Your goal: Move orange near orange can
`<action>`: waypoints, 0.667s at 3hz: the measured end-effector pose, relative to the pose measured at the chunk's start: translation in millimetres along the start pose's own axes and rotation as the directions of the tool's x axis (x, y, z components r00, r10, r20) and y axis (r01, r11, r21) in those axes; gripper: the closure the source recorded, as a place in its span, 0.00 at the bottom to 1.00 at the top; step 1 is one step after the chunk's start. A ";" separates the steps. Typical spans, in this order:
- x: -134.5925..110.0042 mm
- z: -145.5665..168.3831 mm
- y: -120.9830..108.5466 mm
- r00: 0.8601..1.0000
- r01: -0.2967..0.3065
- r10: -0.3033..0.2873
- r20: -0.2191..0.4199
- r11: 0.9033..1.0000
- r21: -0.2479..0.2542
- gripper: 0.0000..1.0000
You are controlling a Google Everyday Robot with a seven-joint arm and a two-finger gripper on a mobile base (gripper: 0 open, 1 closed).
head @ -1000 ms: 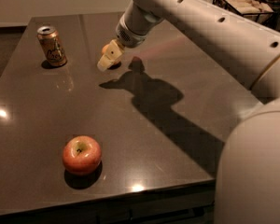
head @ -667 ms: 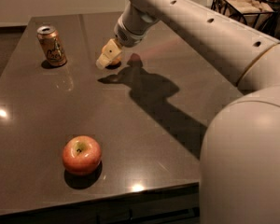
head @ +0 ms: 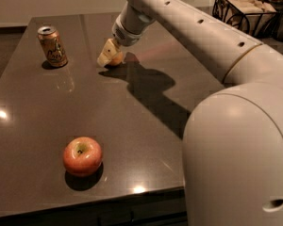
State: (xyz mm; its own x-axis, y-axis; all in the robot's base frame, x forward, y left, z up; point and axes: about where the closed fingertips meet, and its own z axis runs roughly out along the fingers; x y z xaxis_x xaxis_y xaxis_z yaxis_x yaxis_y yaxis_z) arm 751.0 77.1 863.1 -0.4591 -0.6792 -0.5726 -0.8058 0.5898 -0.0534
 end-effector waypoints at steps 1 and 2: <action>-5.8 1.2 -0.8 1.000 0.011 -0.011 0.007 1.000 -0.003 0.41; -18.6 -4.2 8.6 0.998 0.054 -0.053 0.029 0.998 -0.019 0.72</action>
Offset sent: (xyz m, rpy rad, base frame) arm -0.0044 0.0197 0.0312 0.0192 -0.0564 0.0938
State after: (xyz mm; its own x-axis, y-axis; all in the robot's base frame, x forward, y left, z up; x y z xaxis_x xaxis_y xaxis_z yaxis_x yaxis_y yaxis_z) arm 751.0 92.9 876.7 -0.4047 -0.6969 -0.5921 -0.8363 0.5440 -0.0688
